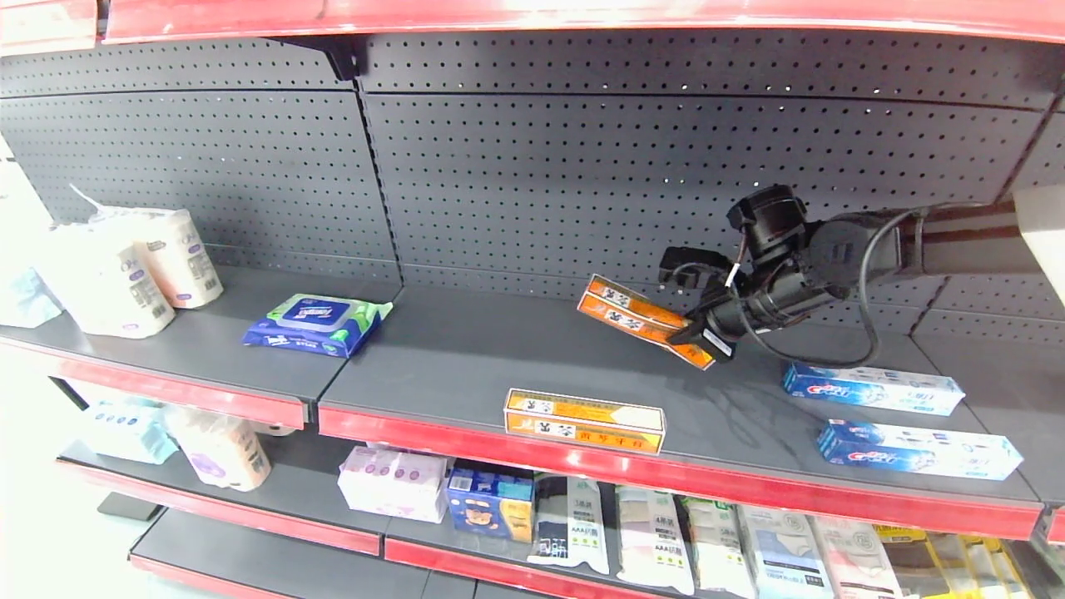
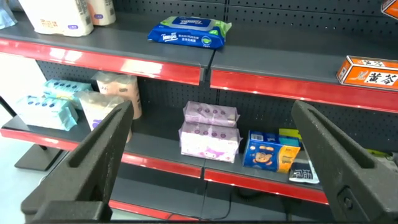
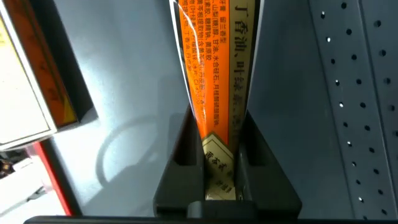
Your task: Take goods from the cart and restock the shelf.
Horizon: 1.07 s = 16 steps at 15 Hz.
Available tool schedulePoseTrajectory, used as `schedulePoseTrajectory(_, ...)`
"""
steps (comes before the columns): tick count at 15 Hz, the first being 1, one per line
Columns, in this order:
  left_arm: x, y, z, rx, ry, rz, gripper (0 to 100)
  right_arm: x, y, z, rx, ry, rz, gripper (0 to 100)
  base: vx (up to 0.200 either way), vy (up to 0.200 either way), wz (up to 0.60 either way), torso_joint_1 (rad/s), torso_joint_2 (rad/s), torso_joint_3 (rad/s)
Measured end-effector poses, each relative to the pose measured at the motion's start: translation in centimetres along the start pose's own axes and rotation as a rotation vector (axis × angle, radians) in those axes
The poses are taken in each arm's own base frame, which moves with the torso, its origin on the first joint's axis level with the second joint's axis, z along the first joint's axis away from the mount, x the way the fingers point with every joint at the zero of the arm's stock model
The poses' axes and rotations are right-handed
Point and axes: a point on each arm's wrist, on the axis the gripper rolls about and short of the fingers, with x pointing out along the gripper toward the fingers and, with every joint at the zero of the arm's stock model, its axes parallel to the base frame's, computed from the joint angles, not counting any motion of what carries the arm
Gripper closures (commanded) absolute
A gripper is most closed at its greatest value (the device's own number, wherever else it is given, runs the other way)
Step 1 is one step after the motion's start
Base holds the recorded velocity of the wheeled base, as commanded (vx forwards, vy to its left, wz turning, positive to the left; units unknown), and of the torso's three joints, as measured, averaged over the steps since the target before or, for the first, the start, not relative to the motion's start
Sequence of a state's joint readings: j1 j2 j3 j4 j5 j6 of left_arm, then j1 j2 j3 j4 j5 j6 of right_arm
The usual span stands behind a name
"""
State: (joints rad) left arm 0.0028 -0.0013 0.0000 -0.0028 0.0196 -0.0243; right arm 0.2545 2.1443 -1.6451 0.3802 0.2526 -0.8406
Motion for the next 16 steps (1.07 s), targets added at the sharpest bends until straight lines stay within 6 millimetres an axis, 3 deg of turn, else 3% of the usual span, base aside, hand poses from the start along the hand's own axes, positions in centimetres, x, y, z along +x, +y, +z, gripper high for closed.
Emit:
schedulePoseTrajectory(6, 0.0, 0.0, 0.0, 0.0, 0.0, 0.0, 0, 1.3, 1.6, 1.2, -0.037, 0.014, 0.025, 100, 0.0, 0.0, 0.0, 0.0, 0.0, 0.0)
schedulePoseTrajectory(16, 0.0, 0.0, 0.0, 0.0, 0.0, 0.0, 0, 2.9, 2.2, 1.4, -0.08, 0.058, 0.024, 100, 0.0, 0.0, 0.0, 0.0, 0.0, 0.0)
